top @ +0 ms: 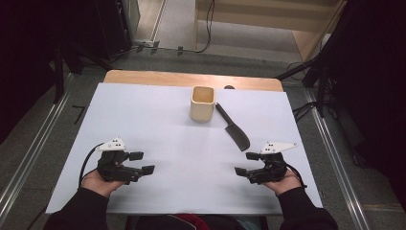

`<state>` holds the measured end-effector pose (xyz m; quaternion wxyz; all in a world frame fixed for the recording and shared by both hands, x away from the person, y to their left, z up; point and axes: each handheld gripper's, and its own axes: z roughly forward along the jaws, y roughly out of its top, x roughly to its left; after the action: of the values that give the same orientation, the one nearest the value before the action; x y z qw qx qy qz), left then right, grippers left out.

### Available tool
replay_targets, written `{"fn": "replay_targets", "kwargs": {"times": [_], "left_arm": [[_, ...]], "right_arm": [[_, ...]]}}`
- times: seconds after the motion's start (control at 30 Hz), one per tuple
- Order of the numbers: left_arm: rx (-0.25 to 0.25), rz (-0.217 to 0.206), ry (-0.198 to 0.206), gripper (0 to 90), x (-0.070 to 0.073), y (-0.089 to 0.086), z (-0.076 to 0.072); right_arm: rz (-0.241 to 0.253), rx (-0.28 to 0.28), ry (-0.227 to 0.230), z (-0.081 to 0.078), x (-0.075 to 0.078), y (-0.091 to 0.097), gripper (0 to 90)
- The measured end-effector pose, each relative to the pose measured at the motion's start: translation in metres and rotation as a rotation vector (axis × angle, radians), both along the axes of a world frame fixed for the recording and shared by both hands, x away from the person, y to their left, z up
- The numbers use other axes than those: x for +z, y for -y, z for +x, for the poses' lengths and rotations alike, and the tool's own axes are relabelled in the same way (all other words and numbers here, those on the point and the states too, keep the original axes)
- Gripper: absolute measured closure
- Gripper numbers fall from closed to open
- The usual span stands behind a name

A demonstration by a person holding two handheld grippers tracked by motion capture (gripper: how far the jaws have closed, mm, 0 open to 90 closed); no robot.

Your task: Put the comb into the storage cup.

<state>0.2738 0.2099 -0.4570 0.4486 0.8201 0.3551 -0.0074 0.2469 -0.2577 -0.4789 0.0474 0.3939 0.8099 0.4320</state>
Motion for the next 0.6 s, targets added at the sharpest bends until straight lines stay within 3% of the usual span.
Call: {"fn": "replay_targets", "kwargs": {"times": [0.6], "left_arm": [[-0.003, 0.004, -0.005, 22.9, -0.0006, 0.0002, 0.0004]], "right_arm": [[0.007, 0.002, -0.004, 0.0015, 0.0010, -0.0016, 18.2]]}}
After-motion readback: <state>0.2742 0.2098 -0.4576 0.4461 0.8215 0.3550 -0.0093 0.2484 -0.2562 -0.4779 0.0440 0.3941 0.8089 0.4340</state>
